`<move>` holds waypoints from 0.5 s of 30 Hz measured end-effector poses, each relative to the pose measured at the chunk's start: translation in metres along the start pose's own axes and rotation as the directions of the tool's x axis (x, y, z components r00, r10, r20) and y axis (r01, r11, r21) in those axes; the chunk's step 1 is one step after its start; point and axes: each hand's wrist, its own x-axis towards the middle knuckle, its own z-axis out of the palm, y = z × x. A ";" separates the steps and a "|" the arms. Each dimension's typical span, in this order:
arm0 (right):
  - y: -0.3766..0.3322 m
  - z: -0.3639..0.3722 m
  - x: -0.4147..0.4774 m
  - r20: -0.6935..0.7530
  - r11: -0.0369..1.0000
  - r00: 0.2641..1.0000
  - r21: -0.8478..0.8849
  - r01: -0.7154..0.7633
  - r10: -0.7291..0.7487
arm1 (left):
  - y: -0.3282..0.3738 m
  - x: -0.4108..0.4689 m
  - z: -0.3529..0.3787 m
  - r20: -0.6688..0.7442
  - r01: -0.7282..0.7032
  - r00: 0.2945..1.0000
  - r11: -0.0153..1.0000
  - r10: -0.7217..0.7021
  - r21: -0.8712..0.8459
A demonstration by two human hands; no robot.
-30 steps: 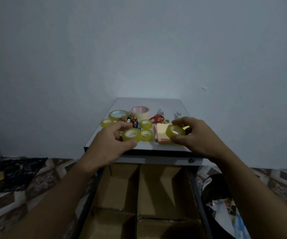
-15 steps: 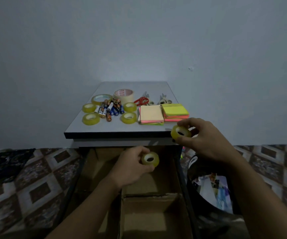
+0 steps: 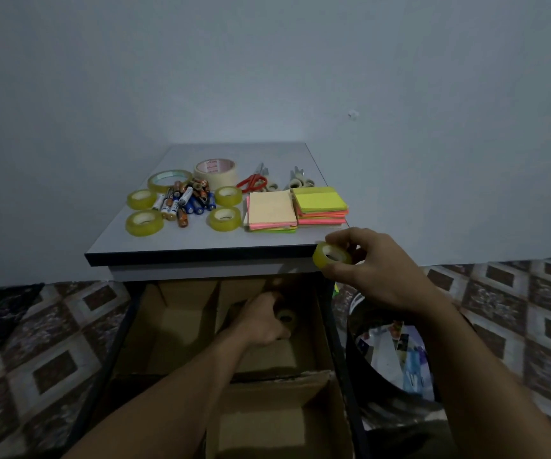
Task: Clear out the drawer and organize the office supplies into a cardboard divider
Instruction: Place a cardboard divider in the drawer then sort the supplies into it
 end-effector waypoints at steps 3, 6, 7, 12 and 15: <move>0.002 0.002 0.001 0.004 1.000 1.000 -0.002 -0.008 0.008 | -0.002 0.002 0.005 0.006 -0.003 1.000 1.000 0.003 0.014; 0.004 0.004 0.002 0.009 1.000 1.000 -0.013 -0.012 0.012 | -0.001 0.001 0.008 0.006 -0.009 1.000 1.000 0.009 0.022; 0.004 0.005 0.002 0.012 1.000 1.000 -0.013 -0.016 0.016 | -0.001 0.000 0.007 0.008 -0.012 1.000 1.000 0.012 0.021; 0.001 0.007 0.001 0.017 1.000 1.000 -0.017 -0.022 0.022 | 0.005 -0.014 -0.005 0.049 -0.079 0.996 0.996 0.081 -0.040; -0.002 0.008 0.001 0.024 1.000 1.000 -0.006 -0.020 0.020 | 0.007 -0.030 -0.022 0.001 -0.126 0.992 0.990 0.127 -0.070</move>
